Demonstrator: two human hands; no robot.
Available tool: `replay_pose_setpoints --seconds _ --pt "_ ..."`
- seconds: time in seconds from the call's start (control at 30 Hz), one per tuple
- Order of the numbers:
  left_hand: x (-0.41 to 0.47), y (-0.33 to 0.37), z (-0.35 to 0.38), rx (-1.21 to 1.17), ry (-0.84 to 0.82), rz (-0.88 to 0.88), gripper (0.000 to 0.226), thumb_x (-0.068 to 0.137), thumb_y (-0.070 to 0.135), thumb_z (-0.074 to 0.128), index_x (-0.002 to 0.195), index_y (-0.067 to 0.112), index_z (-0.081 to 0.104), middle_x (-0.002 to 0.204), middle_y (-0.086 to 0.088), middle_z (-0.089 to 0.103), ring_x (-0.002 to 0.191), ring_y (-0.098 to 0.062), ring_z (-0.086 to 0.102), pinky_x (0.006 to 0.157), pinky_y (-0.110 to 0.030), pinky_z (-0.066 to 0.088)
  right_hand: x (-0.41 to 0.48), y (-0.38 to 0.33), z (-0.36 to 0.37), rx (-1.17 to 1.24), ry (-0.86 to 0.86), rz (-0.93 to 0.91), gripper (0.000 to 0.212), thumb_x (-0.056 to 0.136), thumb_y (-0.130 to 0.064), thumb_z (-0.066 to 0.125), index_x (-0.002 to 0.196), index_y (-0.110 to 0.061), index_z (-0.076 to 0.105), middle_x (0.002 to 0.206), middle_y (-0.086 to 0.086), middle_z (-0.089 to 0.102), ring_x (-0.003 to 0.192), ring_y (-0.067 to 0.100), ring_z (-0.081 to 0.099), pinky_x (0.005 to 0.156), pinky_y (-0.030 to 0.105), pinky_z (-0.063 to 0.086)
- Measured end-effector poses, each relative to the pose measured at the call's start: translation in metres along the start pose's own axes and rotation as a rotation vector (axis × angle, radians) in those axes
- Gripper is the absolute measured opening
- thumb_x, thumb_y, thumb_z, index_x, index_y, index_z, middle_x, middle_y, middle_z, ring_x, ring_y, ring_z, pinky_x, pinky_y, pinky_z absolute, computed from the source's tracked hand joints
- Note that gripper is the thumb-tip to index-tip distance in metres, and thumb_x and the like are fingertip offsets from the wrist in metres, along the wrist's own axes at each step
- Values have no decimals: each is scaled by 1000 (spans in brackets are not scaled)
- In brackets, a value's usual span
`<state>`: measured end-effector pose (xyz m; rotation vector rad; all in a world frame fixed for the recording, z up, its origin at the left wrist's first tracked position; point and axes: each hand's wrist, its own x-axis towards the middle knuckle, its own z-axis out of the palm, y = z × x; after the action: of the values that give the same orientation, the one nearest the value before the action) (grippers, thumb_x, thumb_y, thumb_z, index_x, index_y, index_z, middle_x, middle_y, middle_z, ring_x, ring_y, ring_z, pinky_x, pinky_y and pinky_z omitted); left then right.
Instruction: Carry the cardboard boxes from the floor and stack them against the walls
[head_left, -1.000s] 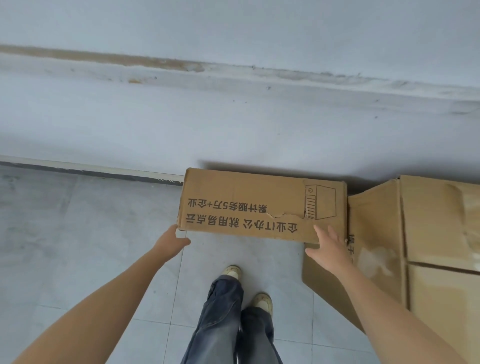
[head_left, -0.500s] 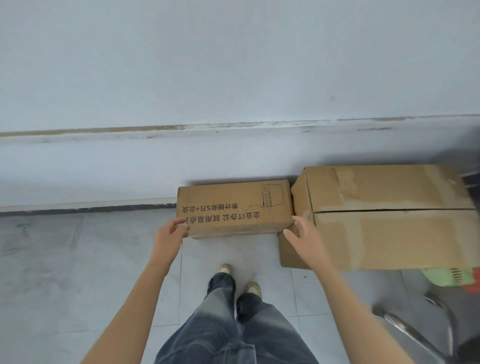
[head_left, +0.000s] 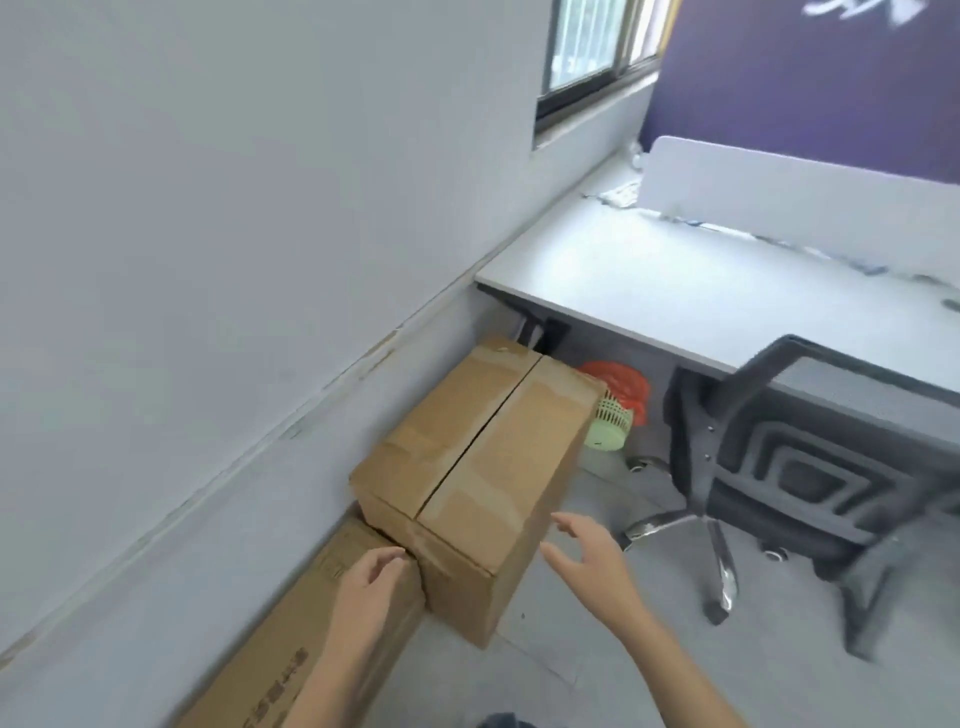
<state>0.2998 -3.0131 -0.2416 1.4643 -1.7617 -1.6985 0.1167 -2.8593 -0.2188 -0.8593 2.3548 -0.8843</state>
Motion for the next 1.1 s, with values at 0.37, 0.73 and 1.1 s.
replay_pose_setpoints --seconds 0.37,0.73,1.1 --pt "-33 -22 22 316 -620 213 22 95 8 49 82 23 59 86 -1 64 86 -19 58 77 -29 43 -203 27 78 295 532 563 40 89 -22 59 127 -10 52 127 3 54 117 14 48 96 21 34" --pt "-206 -71 87 524 -1128 354 13 96 4 46 95 9 57 85 -3 59 77 -17 53 64 -14 39 -442 39 128 419 984 937 40 91 -26 58 128 -11 52 130 2 53 120 14 46 95 19 32" --pt "-476 -202 122 909 -1780 565 19 94 12 50 83 25 60 89 7 63 87 -13 59 74 -19 42 -697 54 207 613 1320 1387 36 91 -26 57 124 -10 54 123 1 57 102 11 50 89 23 39"
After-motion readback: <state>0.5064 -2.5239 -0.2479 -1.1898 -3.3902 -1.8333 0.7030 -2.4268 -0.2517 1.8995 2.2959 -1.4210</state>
